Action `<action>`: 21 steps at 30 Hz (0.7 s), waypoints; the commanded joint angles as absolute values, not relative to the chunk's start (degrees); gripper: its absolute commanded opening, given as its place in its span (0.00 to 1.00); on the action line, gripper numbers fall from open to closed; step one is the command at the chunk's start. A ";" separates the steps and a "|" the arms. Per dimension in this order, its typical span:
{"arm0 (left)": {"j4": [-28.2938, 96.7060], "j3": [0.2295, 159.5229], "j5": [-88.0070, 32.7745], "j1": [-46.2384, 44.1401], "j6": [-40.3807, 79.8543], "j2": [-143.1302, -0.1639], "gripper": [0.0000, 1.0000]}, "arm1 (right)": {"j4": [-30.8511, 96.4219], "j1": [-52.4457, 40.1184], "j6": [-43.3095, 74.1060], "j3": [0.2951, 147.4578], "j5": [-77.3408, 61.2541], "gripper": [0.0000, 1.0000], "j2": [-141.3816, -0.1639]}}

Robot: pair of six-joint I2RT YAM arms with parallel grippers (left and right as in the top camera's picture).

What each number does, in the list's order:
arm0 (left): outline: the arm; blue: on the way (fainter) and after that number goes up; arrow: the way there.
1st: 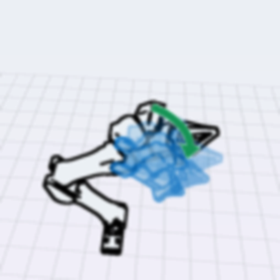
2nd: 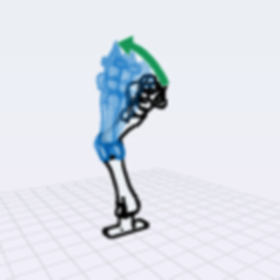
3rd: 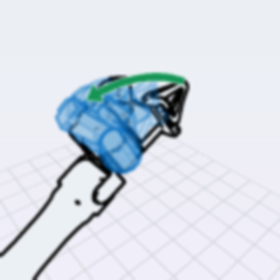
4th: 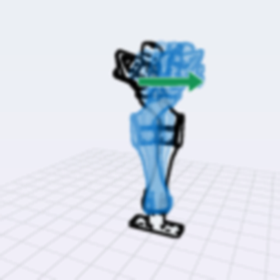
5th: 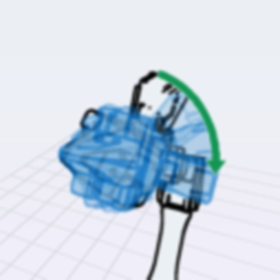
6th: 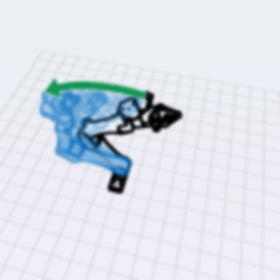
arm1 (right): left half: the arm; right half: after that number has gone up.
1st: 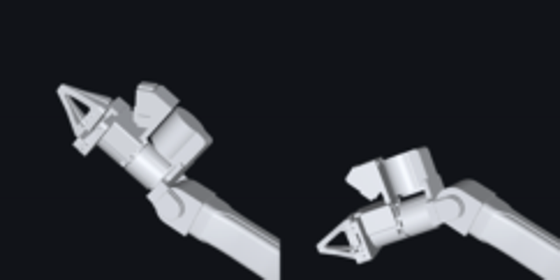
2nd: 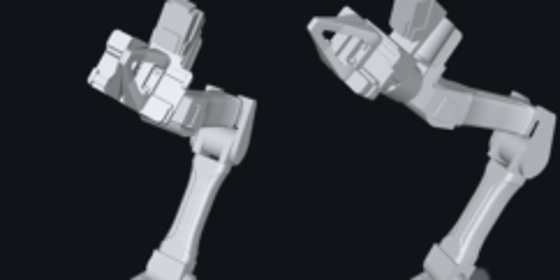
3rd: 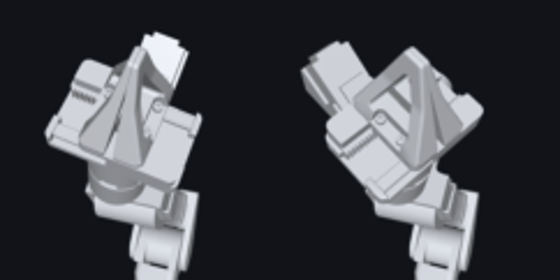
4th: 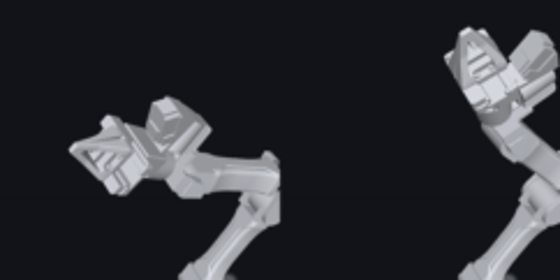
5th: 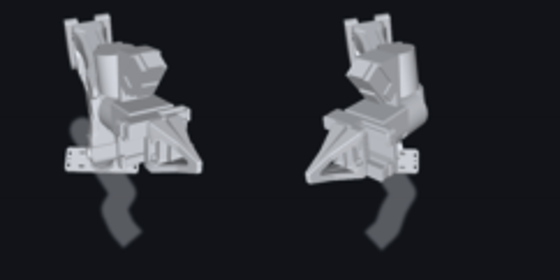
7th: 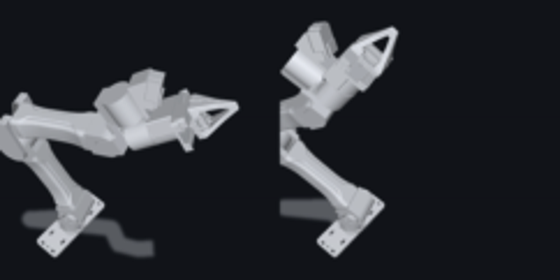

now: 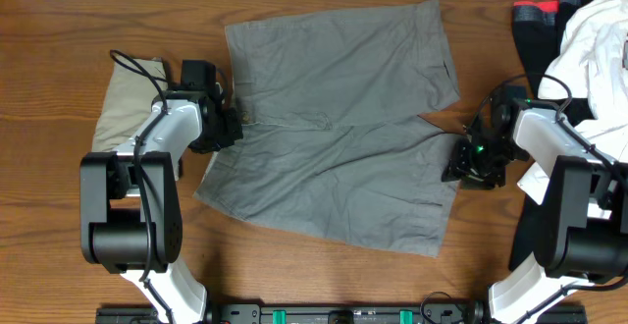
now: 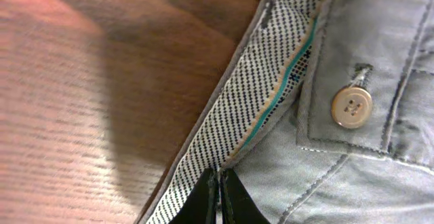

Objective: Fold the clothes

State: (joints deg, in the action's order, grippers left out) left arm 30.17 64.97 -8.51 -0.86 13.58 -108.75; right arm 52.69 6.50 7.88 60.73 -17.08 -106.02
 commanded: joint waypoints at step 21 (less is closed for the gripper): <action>32.10 62.96 -3.38 -0.05 15.53 -111.22 0.06 | 52.95 7.44 5.23 60.18 -13.93 0.43 -105.73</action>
State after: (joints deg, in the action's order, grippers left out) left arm 30.26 64.97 -8.29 -0.86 15.05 -108.75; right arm 52.84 6.52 5.41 60.16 -18.41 -105.73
